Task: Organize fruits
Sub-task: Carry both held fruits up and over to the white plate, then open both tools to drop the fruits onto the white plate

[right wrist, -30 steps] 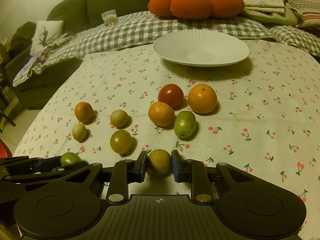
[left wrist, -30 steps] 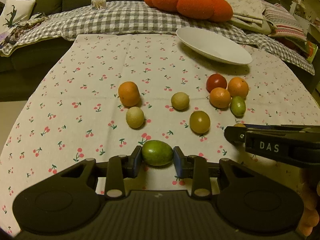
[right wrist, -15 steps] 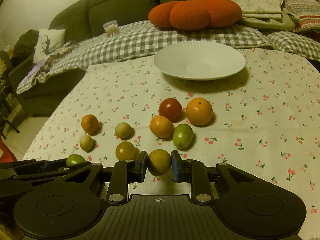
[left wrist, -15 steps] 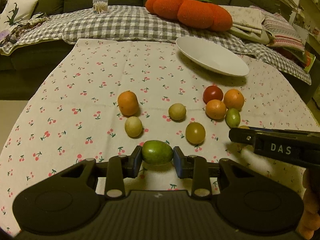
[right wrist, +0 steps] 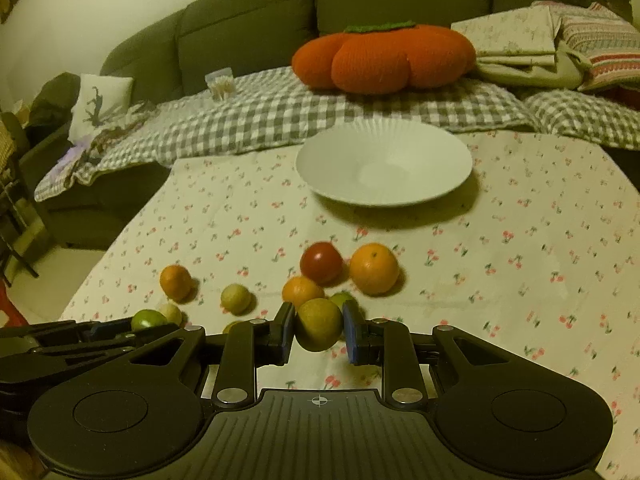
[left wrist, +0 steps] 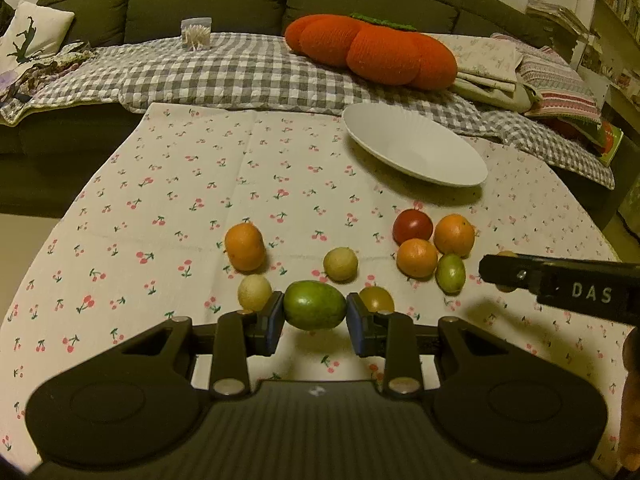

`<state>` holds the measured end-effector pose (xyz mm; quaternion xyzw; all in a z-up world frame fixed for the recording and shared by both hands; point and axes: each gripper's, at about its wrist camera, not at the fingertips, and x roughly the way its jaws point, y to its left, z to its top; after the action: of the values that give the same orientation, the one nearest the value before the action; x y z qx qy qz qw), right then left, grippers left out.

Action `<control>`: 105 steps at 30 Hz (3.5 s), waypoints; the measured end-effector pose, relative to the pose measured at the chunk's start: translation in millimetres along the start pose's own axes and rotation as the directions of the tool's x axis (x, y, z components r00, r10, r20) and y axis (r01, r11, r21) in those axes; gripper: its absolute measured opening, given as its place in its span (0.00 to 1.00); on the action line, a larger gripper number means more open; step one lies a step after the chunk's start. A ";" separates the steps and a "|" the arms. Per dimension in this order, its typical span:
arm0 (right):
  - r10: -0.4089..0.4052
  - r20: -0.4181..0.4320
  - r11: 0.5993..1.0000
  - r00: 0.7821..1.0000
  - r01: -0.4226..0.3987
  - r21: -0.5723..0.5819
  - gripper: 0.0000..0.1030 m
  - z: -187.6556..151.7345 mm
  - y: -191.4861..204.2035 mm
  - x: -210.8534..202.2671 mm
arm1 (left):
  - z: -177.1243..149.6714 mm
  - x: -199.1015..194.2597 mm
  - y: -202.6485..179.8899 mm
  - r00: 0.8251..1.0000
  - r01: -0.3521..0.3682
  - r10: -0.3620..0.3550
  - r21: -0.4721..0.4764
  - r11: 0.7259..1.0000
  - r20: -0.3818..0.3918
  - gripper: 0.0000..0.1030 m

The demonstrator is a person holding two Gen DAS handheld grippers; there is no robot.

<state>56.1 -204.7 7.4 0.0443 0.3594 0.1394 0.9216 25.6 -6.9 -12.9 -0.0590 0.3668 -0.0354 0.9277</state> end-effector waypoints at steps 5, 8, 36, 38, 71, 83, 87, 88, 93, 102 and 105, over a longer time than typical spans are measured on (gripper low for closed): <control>-0.003 0.022 1.000 1.000 0.004 -0.016 0.23 10.8 -6.1 -6.8 | 6.7 -1.7 -3.1 1.000 0.013 -0.013 0.007 1.000 0.022 0.30; -0.009 0.031 1.000 0.999 0.009 -0.011 0.23 17.6 -12.8 -9.1 | 13.6 -3.7 -1.9 0.999 0.023 -0.024 0.008 1.000 0.038 0.30; 0.195 -0.026 0.941 0.981 -0.179 0.289 0.23 94.8 -106.5 65.8 | 115.3 66.1 -46.0 0.978 0.154 -0.167 0.104 0.982 0.124 0.30; 0.170 -0.029 0.944 0.985 -0.154 0.291 0.23 98.1 -109.9 73.6 | 119.0 77.7 -54.7 0.976 0.165 -0.181 0.128 0.978 0.122 0.30; 0.061 -0.019 0.975 0.998 -0.055 0.214 0.31 107.1 -115.8 102.0 | 122.2 131.4 -73.0 0.984 0.123 -0.147 0.218 0.968 0.101 0.51; 0.062 -0.024 0.964 0.998 -0.053 0.261 0.32 100.2 -106.8 71.5 | 122.3 96.0 -31.5 0.993 0.092 -0.095 0.041 0.995 0.072 0.55; 0.079 -0.024 0.973 0.997 -0.072 0.220 0.38 92.1 -86.7 54.9 | 116.4 79.4 -25.8 0.996 0.071 -0.072 0.009 0.997 0.053 0.57; 0.080 -0.024 0.976 0.997 -0.073 0.207 0.38 90.8 -82.1 51.4 | 114.3 75.6 -25.8 0.997 0.065 -0.065 0.008 0.998 0.049 0.59; 0.091 -0.002 0.982 0.996 -0.089 0.166 0.50 86.3 -62.0 34.7 | 103.9 55.4 -23.8 0.999 0.002 -0.004 0.031 1.000 0.046 0.73; 0.084 -0.005 0.984 0.996 -0.082 0.159 0.69 72.4 -43.2 24.9 | 81.9 26.6 -10.3 0.997 -0.063 0.063 0.014 0.998 0.035 0.90; 0.081 0.000 0.984 0.997 -0.079 0.162 0.74 62.9 -38.6 18.5 | 74.8 19.9 -3.3 0.997 -0.073 0.074 -0.011 0.997 0.024 0.92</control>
<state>120.3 -235.2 34.8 0.1328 0.3707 0.1469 0.9074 91.2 -6.1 28.2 -0.0505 0.3577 0.0013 0.9325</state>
